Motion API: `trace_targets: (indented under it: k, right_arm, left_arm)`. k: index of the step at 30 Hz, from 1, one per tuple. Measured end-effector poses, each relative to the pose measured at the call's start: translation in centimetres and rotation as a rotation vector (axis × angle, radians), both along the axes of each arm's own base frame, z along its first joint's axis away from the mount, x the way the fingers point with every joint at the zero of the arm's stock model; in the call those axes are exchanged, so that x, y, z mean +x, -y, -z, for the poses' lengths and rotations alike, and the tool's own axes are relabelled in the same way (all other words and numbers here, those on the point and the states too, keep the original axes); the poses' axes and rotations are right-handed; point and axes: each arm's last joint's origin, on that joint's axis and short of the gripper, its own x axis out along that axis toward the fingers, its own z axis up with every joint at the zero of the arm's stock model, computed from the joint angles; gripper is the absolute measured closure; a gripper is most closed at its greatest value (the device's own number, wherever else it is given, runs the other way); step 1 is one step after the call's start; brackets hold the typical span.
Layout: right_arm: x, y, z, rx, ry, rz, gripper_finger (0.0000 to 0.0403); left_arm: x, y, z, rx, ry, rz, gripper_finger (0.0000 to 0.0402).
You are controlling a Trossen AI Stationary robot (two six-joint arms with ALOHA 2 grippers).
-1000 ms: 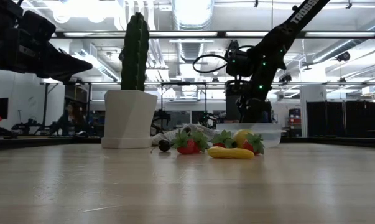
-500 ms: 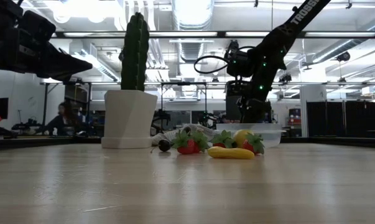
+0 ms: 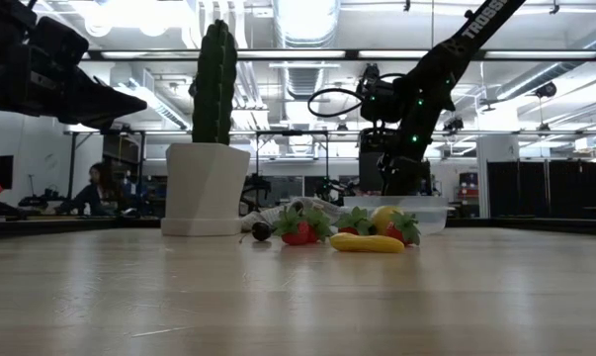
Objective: Pick and placing Produce into tupperware
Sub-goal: Put the corn into the transparent bin
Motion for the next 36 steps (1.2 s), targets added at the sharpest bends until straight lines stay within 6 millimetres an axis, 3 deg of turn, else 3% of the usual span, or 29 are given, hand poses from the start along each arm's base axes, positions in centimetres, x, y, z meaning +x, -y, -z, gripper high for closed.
trace_targets:
  k: [10, 16, 26, 36]
  right_arm:
    - [0.0, 0.0, -0.1, 0.001, 0.004, 0.006, 0.0237]
    - [-0.3, -0.2, -1.7, -0.036, 0.037, 0.004, 0.0238]
    - [-1.5, -1.1, -8.9, -0.101, 0.238, 0.041, 0.0243]
    - [-5.9, -5.0, -15.6, 0.015, 0.584, -0.026, 0.0251]
  left_arm:
    - [0.0, 0.0, 0.0, 0.000, 0.000, 0.000, 0.0402]
    - [0.0, 0.0, 0.0, 0.000, 0.000, 0.000, 0.0402]
    - [0.0, 0.0, 0.0, 0.000, 0.000, 0.000, 0.0402]
    - [0.0, 0.0, 0.0, 0.000, 0.000, 0.000, 0.0402]
